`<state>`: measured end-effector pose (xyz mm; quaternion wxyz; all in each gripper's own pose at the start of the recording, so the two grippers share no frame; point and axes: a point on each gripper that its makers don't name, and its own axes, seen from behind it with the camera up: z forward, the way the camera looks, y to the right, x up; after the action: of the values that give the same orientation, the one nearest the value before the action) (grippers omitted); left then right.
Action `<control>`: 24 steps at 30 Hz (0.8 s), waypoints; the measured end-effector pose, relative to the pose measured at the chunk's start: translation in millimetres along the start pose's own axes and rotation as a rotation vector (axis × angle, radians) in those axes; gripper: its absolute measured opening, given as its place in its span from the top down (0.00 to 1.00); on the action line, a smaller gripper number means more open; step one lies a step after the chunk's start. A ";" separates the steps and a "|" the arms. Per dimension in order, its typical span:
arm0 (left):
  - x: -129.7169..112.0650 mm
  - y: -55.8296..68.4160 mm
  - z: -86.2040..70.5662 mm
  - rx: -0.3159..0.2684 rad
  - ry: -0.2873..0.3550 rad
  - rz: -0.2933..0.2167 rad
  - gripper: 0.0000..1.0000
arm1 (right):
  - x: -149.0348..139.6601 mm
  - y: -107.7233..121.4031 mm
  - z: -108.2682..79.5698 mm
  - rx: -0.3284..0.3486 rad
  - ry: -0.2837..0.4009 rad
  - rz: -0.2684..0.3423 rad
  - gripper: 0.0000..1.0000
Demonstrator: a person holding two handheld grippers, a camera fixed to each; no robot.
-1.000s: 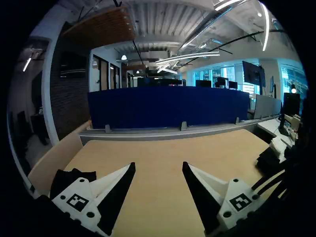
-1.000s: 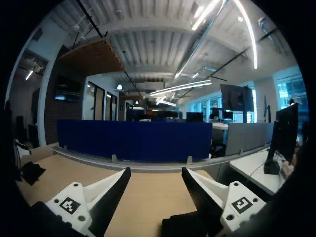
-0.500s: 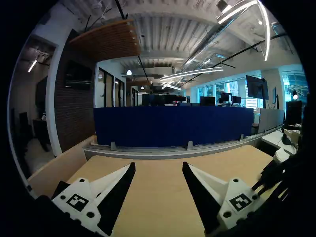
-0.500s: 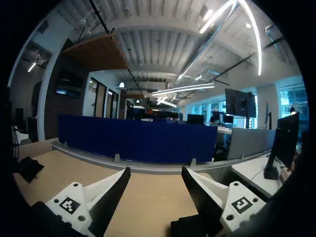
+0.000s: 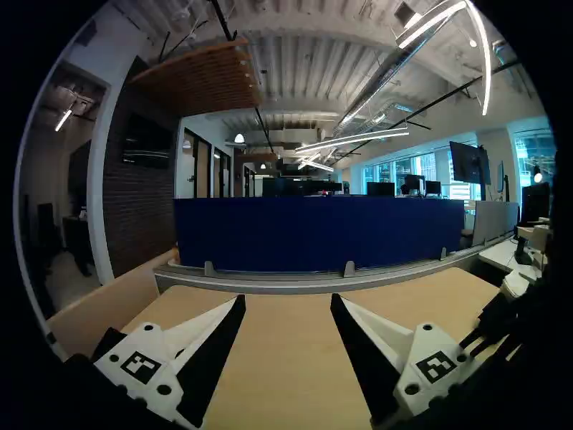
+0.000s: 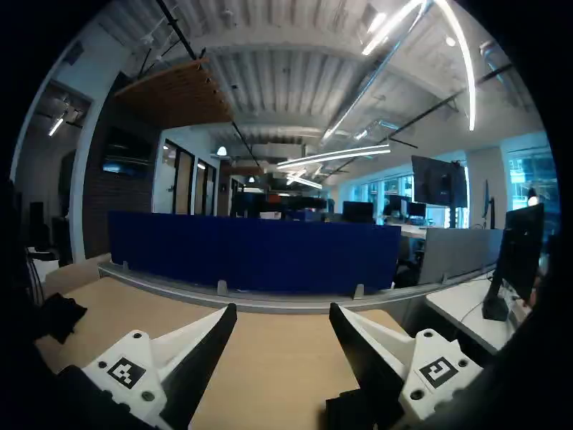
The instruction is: Fold towel
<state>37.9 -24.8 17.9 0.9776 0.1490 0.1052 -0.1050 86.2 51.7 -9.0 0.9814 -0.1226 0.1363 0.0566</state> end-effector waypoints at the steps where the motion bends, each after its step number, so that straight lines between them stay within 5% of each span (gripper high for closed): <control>1: -1.0 0.9 0.3 -0.001 0.003 0.004 0.12 | 0.9 -1.9 0.4 0.001 -0.002 0.003 0.00; 24: -71.4 -14.6 3.0 0.020 0.063 0.095 0.12 | -5.2 -32.9 12.6 0.008 -0.019 0.036 0.00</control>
<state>-33.3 -27.0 33.7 0.9761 0.1670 0.1279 -0.0549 89.2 22.8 11.6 0.9820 -0.1157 0.1293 0.0751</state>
